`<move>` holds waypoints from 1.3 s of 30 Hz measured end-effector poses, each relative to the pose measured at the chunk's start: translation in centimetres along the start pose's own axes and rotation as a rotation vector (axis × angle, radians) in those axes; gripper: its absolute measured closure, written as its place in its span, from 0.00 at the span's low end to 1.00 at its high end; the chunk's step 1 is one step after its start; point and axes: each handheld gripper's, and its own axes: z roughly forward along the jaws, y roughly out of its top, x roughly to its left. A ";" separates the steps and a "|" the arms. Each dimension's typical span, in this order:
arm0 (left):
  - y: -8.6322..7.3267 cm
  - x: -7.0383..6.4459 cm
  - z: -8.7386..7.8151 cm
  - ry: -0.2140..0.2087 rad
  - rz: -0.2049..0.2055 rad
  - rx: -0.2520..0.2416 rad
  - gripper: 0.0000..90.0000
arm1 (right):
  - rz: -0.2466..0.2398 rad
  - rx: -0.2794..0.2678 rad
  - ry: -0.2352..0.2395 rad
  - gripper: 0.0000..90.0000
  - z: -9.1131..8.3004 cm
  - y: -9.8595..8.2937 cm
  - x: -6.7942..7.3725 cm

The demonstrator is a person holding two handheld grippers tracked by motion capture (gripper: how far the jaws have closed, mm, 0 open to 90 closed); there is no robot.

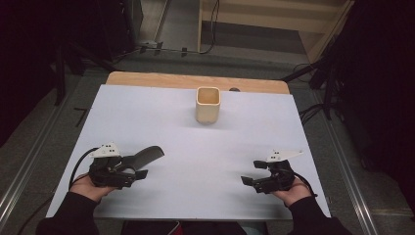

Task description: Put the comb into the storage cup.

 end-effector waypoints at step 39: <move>0.5 0.2 0.4 -0.021 -0.007 0.003 0.28 | -0.002 -0.039 0.008 0.18 -0.3 -0.2 0.0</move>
